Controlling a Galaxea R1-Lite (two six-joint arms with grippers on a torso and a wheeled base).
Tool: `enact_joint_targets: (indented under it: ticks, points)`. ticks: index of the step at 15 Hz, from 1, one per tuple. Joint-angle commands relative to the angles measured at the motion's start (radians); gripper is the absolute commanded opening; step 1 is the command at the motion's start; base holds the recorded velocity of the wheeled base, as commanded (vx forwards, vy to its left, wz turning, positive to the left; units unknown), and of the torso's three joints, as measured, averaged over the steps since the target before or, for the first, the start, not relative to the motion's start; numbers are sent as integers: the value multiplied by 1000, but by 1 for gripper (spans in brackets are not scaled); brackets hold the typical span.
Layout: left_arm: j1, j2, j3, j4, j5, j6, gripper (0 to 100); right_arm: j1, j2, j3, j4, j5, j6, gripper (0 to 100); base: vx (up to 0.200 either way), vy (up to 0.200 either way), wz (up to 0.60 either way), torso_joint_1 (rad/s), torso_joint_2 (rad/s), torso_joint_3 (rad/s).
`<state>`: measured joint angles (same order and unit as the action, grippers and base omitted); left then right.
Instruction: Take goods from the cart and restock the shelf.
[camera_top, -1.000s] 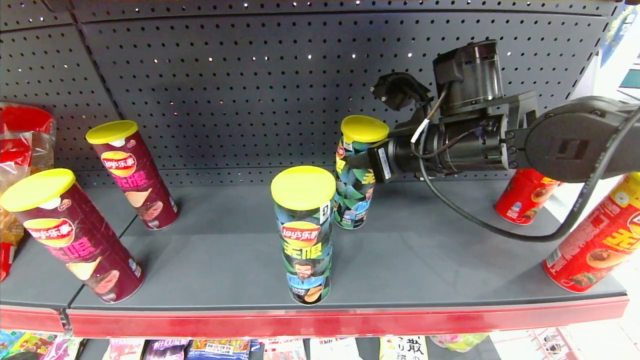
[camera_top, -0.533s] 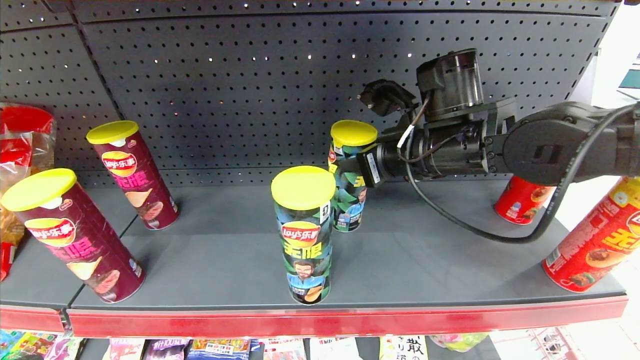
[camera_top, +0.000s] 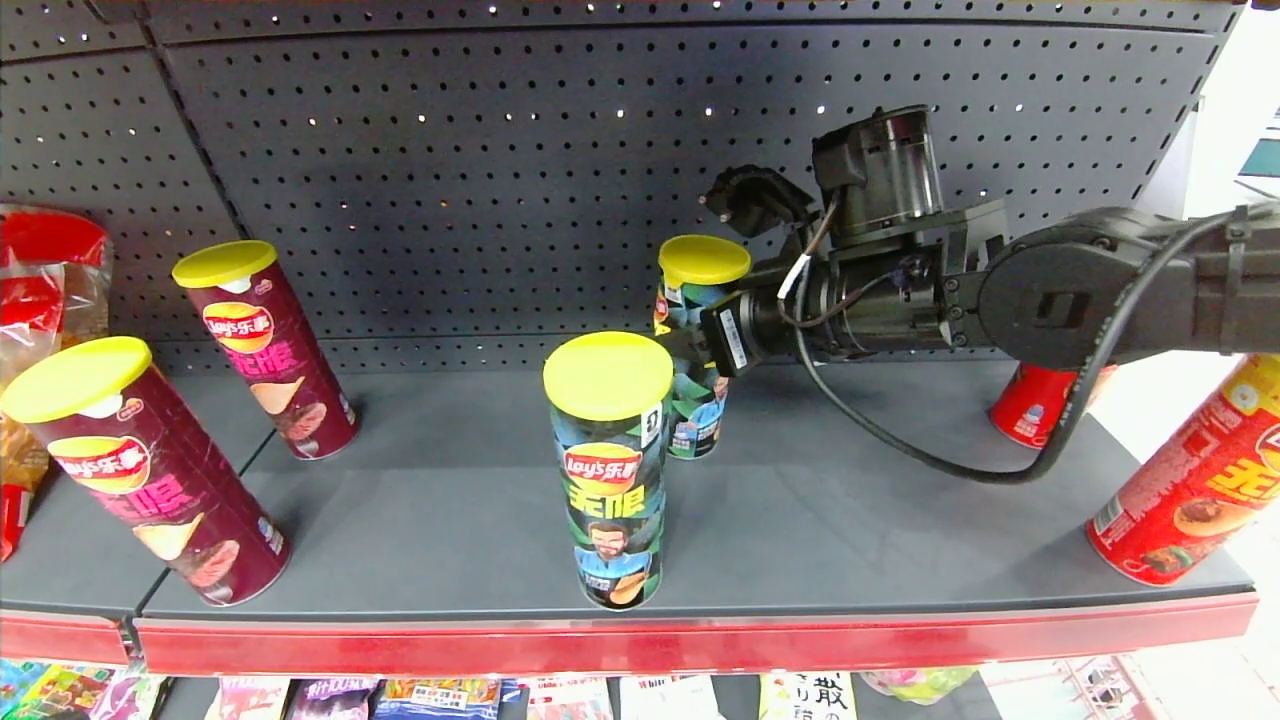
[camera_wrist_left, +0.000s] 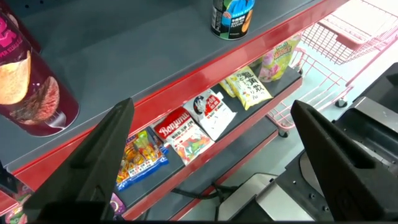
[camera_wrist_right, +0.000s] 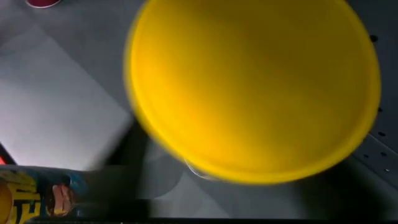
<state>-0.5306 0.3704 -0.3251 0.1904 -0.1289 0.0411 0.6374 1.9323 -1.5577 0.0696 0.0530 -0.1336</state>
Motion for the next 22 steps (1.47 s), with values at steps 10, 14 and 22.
enact_joint_targets:
  ticks: [10,14,22]
  points:
    - [-2,25,5,0,-11,0,100,2,-246,238,-2,-47,8,100,0,0,0,0,0,0]
    - [-2,79,11,-5,-18,0,100,1,-481,515,-14,-44,52,100,0,0,0,0,0,0]
    - [-2,344,5,-138,-14,2,100,-18,-1296,1180,-99,-130,51,100,0,0,0,0,0,0]
